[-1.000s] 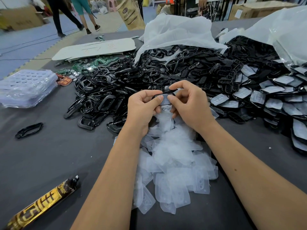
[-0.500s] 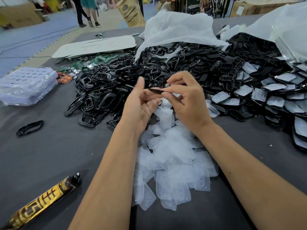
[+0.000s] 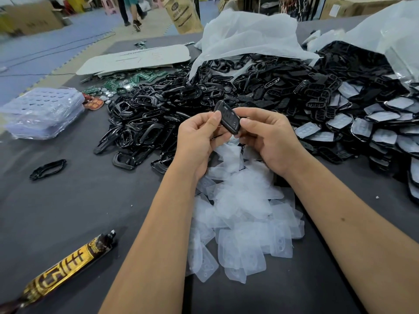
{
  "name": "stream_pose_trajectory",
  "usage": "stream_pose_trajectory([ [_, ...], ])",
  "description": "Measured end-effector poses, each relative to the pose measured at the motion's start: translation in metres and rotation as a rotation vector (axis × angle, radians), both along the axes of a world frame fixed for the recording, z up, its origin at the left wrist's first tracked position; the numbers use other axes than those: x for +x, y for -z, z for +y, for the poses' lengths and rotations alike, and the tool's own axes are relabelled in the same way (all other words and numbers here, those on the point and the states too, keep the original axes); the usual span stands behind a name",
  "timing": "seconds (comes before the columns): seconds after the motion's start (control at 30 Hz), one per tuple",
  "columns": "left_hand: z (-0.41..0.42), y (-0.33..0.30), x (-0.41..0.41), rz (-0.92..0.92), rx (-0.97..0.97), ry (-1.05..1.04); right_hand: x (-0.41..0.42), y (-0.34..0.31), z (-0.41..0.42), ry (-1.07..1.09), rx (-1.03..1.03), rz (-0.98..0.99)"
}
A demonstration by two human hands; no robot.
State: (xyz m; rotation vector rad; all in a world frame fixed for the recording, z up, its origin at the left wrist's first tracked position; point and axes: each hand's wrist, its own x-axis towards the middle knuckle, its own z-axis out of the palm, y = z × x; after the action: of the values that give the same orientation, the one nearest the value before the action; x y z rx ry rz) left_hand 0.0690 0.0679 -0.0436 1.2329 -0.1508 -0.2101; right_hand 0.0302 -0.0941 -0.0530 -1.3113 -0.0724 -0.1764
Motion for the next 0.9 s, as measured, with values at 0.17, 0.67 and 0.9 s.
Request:
stream_pose_trajectory([
  [0.17, -0.0002, -0.0001, -0.0003, 0.017, 0.031, -0.002, 0.0005, 0.0048, -0.0005, 0.068, -0.054, 0.001],
  [0.67, -0.0023, -0.0001, -0.0026, -0.021, 0.095, 0.007, -0.0001, 0.001, -0.0028, 0.01, 0.063, 0.06],
  [0.9, -0.0023, -0.0007, -0.0037, -0.034, 0.067, 0.07, -0.0046, -0.0012, -0.004, -0.014, 0.121, 0.018],
])
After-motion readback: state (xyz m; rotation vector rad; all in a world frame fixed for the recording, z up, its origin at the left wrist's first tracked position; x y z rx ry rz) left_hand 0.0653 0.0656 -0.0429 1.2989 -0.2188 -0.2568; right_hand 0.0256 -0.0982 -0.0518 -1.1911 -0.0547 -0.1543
